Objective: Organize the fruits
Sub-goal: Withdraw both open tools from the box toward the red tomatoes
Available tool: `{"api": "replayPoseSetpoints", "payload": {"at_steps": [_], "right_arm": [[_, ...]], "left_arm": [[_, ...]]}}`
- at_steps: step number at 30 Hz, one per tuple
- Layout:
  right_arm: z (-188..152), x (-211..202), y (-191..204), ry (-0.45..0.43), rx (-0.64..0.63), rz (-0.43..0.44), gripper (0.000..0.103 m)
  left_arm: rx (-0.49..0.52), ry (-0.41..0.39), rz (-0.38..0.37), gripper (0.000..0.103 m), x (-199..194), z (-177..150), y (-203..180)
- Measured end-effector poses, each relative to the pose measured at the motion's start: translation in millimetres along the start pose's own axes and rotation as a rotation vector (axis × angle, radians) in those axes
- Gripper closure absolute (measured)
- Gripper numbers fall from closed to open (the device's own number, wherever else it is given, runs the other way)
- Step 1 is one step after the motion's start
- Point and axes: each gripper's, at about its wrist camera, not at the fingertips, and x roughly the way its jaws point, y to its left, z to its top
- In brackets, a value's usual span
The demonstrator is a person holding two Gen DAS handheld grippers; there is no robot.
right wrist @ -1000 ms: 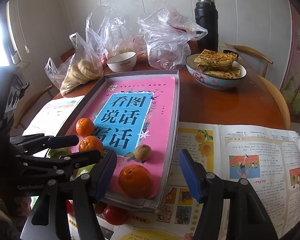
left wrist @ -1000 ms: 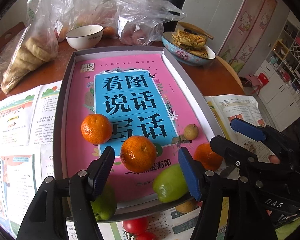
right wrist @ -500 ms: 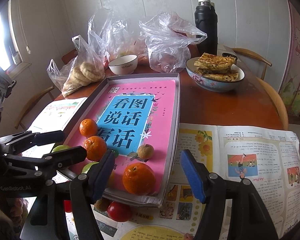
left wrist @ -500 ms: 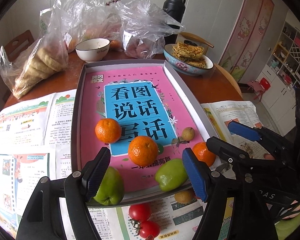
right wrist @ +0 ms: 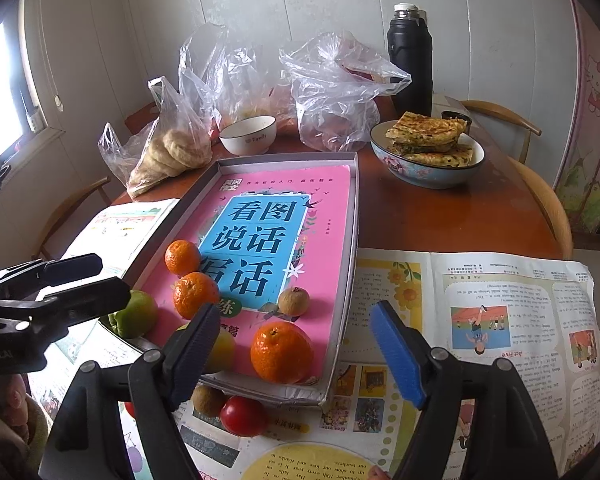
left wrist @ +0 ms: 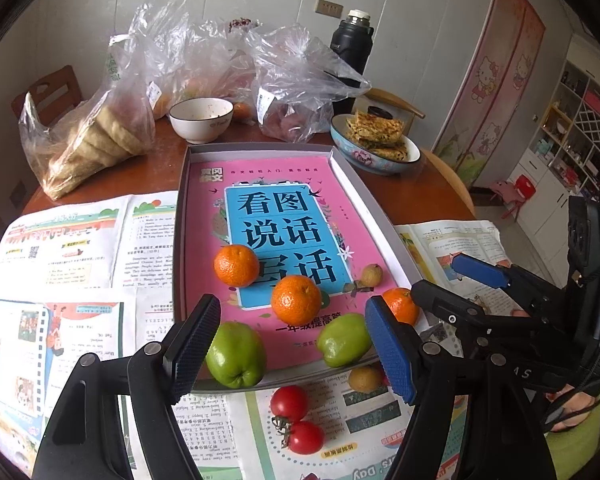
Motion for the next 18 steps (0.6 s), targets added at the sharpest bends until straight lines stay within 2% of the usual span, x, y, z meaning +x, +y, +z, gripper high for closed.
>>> {"api": "replayPoseSetpoints", "payload": {"at_steps": [8,18], "right_arm": [[0.5,-7.9,-4.5,-0.032,0.028,0.0,0.019],[-2.0,-17.4,-2.2,-0.045,0.022,0.0,0.018]], "left_arm": [[-0.016,-0.044,0.018,0.026,-22.2,-2.6,7.5],[-0.021,-0.067,0.032,0.025,-37.7,-6.4,14.6]]}}
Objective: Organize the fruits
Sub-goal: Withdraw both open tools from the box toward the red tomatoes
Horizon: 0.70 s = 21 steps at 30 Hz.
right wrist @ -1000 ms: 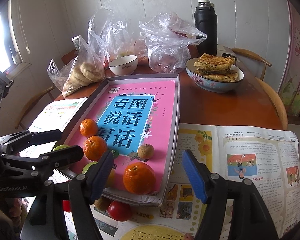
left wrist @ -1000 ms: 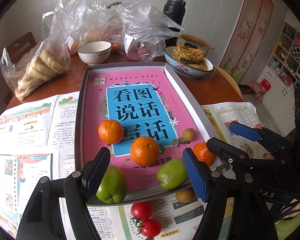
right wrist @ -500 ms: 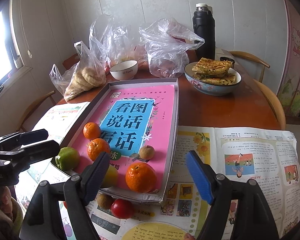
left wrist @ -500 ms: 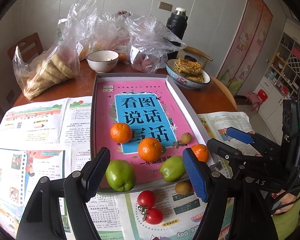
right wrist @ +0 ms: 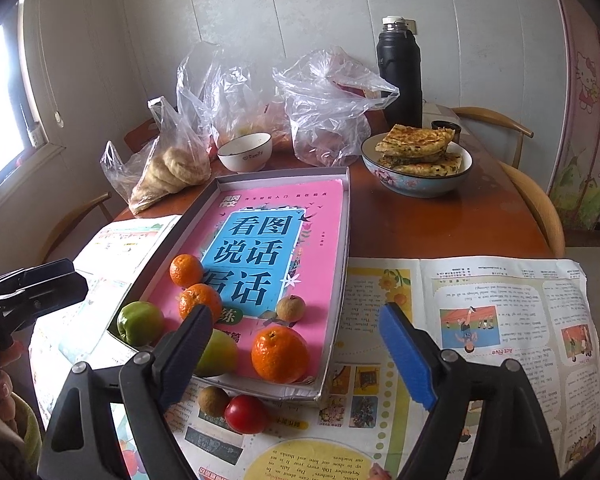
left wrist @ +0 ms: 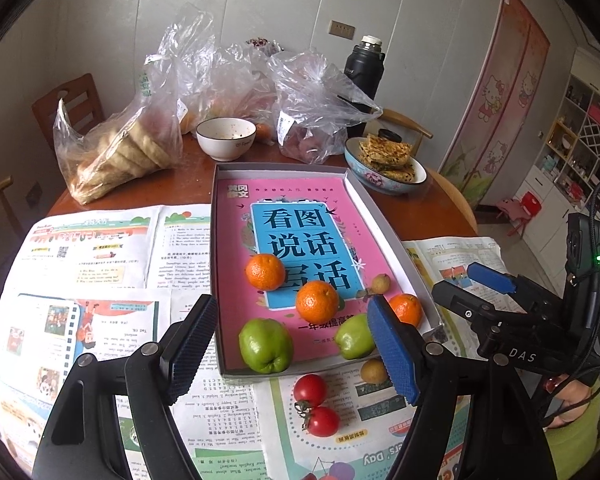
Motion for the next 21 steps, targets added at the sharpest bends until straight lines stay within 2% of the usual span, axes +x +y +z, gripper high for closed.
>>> {"api": "replayPoseSetpoints", "payload": {"at_steps": [9,21], "right_arm": [[-9.1,-19.7,15.0,-0.016,-0.038,0.035,0.018],[-40.3,-30.2,32.5,0.022,-0.094,0.05,0.018]], "left_arm": [[0.01,0.017,-0.005,0.025,-7.8,-13.9,1.9],[0.055,0.081,-0.012,0.025,-3.3,-43.2,-8.5]]}}
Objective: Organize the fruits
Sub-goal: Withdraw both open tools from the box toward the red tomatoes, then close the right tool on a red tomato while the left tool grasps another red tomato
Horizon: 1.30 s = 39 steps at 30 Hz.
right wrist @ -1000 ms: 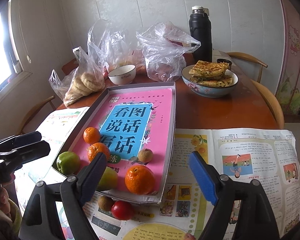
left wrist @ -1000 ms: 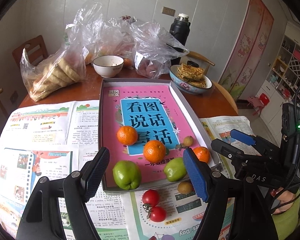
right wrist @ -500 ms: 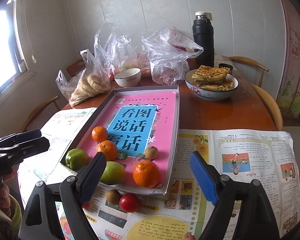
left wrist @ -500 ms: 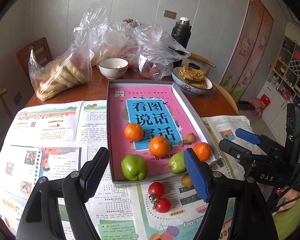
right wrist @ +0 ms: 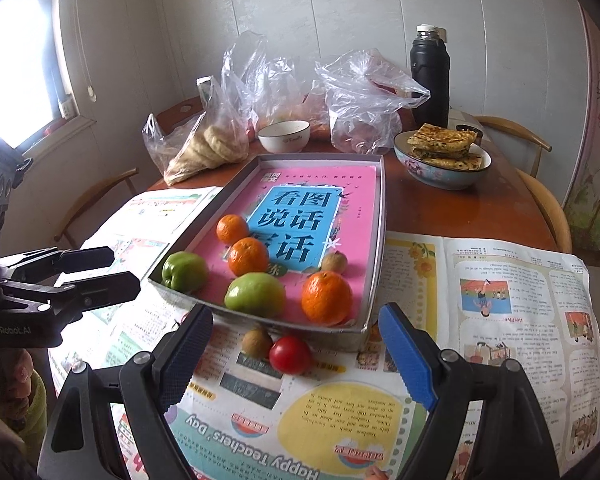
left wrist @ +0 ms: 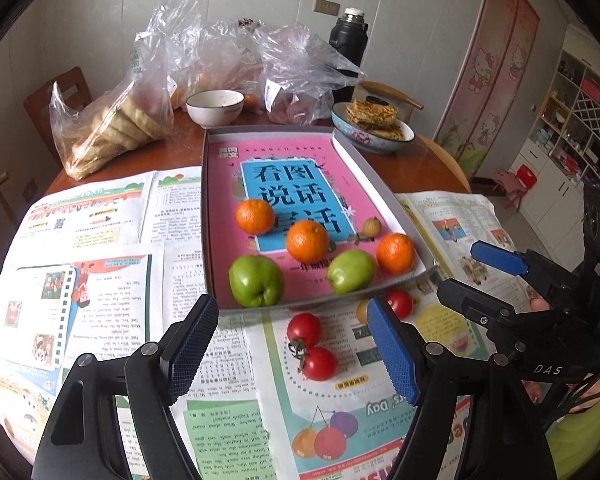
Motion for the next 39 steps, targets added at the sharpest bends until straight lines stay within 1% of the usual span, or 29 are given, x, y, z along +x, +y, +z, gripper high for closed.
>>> {"api": "replayPoseSetpoints", "payload": {"at_steps": [5,10,16,21,27,30,32,35,36,38,39], "right_arm": [[-10.3,0.4,3.1,0.021,-0.016,-0.004,0.018],[-17.3,0.5,2.5,0.031,-0.008,-0.004,0.018],[-24.2,4.0,0.4,0.057,0.001,-0.011,0.018],[-31.3,13.1,0.2,0.1,0.007,-0.028,0.018],[-35.0,22.0,-0.1,0.12,-0.002,-0.036,0.018],[-34.3,31.4,-1.8,0.14,-0.005,-0.047,0.023],[-33.9,37.7,-2.7,0.153,-0.012,-0.054,0.031],[-33.5,46.8,-1.4,0.17,-0.033,-0.052,0.039],[-33.3,48.6,-0.7,0.172,-0.04,-0.05,0.04],[-33.2,51.4,1.3,0.175,-0.055,-0.048,0.047],[-33.2,52.3,2.6,0.176,-0.063,-0.045,0.048]], "left_arm": [[0.009,0.033,-0.004,0.025,5.1,-10.6,-1.4],[0.014,0.053,0.013,0.025,8.4,-18.9,0.7],[0.011,0.092,-0.006,0.025,14.9,-28.6,2.9],[0.008,0.127,-0.021,0.025,24.3,-35.7,0.5],[-0.006,0.163,-0.038,0.025,37.5,-40.6,-1.1],[-0.005,0.176,-0.046,0.025,44.0,-42.0,-3.0],[-0.011,0.185,-0.061,0.025,48.2,-42.0,-4.1],[-0.01,0.192,-0.072,0.025,52.8,-43.1,-5.3],[-0.009,0.195,-0.071,0.025,54.0,-43.3,-5.8],[-0.01,0.198,-0.08,0.025,56.5,-43.2,-6.8],[-0.011,0.2,-0.083,0.027,57.7,-43.1,-7.0]]}}
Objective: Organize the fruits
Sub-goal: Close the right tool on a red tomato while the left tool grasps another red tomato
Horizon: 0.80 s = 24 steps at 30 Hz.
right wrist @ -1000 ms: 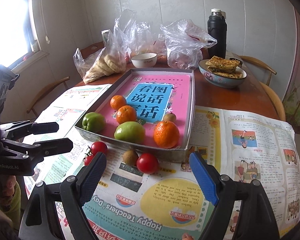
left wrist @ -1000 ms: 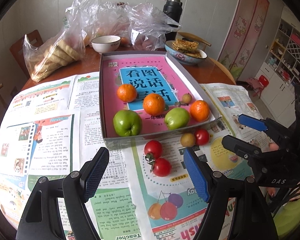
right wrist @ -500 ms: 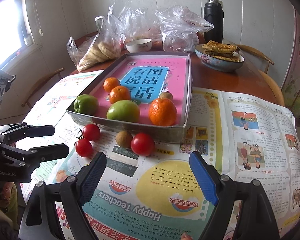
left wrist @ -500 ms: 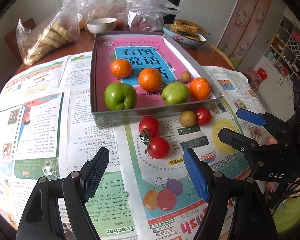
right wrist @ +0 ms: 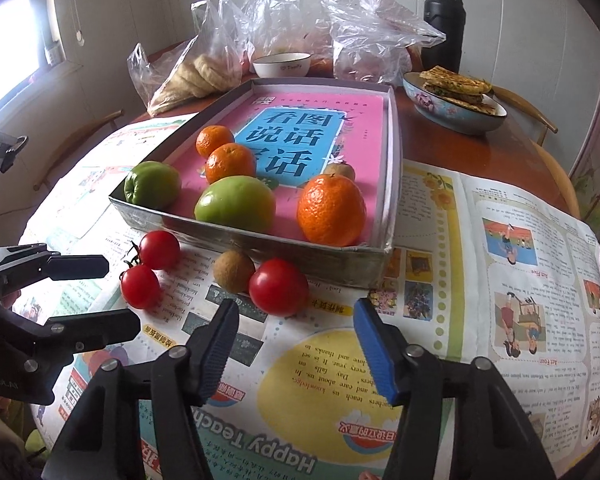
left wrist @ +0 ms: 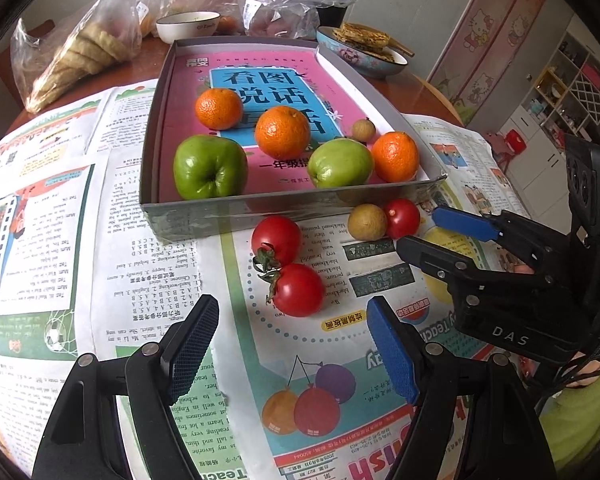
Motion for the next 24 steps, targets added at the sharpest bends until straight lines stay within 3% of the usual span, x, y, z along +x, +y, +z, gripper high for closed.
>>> {"api": "replayPoseSetpoints", "payload": {"at_steps": [14,24], "right_arm": [[5.9,16.4,10.8,0.014,-0.064,0.007,0.07],[3.8,8.6,6.7,-0.016,-0.038,0.04,0.07]], "left_arm": [[-0.007,0.01,-0.019,0.037,10.4,4.3,1.4],[0.007,0.008,-0.013,0.046,12.8,6.0,-3.8]]}}
